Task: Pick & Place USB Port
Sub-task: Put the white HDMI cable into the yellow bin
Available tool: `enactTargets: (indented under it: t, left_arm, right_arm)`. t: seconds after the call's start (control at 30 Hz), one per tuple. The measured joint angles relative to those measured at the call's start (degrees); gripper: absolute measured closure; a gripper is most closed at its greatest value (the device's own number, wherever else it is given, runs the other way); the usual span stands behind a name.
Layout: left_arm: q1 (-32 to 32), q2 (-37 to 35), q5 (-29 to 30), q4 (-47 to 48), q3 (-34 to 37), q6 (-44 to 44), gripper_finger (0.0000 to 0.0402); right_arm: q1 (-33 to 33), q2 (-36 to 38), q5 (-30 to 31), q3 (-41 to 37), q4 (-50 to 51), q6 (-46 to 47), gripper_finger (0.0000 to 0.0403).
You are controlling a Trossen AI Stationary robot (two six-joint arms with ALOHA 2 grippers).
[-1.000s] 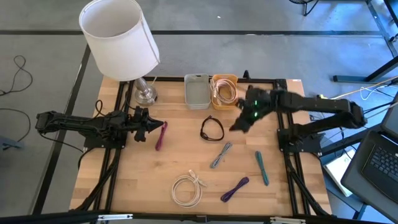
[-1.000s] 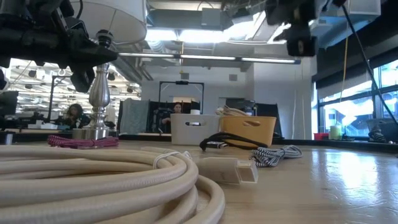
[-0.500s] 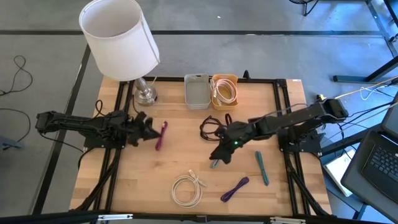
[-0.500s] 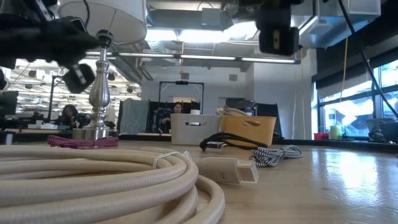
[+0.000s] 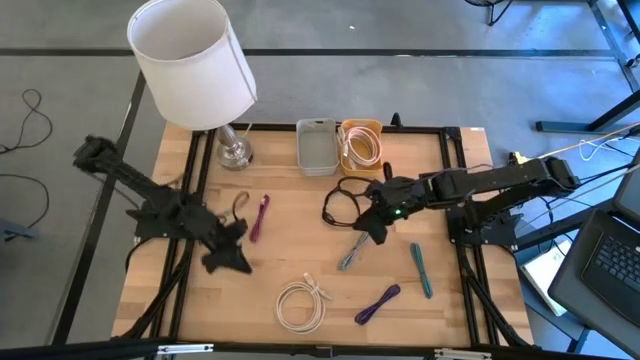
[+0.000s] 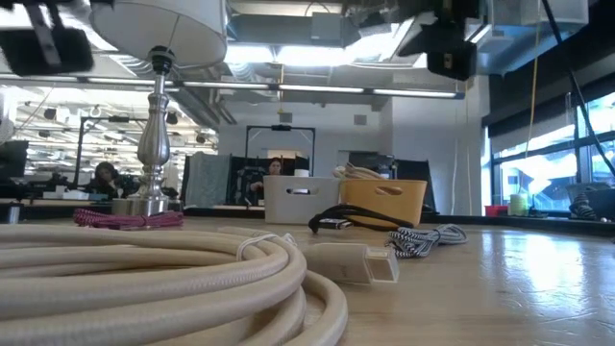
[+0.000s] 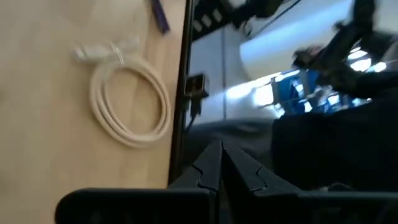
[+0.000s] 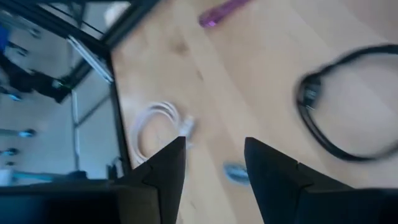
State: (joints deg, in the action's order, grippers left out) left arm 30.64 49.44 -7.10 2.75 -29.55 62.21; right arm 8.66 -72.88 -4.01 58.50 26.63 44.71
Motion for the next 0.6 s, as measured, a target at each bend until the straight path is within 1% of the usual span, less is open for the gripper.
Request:
enactTargets:
  t: [0.13, 0.2, 0.3, 0.47, 0.6]
  left_arm:
    - [7.61, 11.58, 5.62, -1.11, -6.40, 4.54, 0.0398]
    - [10.07, 16.80, 8.86, -2.30, -9.64, 6.22, 0.0398]
    - [11.84, 23.92, 13.29, -3.07, -14.96, 7.17, 0.0398]
    - [11.40, 35.19, 13.94, -3.03, -22.88, 4.43, 0.0398]
    - [9.24, 42.94, 11.67, -2.45, -26.22, 3.47, 0.0398]
  right_arm:
    - [0.03, 3.08, 0.51, 0.00, 5.98, -2.17, 0.0234]
    - [0.03, 4.27, 0.54, 0.00, 7.60, -3.77, 0.0234]
    - [0.07, 6.10, 0.55, 0.00, 9.34, -6.21, 0.0234]
    - [0.19, 8.48, 1.64, 0.02, 12.19, -10.50, 0.0234]
    - [0.18, 9.29, 2.12, 0.02, 12.77, -12.50, 0.0234]
